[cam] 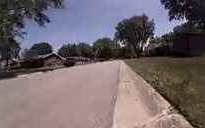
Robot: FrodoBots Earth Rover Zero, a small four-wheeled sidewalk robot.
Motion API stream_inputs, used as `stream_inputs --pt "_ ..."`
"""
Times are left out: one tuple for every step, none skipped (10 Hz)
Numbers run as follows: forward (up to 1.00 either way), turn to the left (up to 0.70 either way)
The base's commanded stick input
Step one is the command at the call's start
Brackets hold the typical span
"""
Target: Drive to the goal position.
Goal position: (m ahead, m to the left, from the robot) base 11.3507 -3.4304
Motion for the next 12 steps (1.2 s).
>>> stream_inputs --pt "0.7 0.0" --pt "0.7 -0.03" --pt "0.7 -0.19" --pt "0.7 -0.35" --pt "0.7 -0.35" --pt "0.7 -0.31" --pt "0.7 -0.18" --pt "0.7 -0.04" --pt "0.7 0.0" --pt "0.7 0.0" --pt "0.7 0.0" --pt "0.7 0.0"
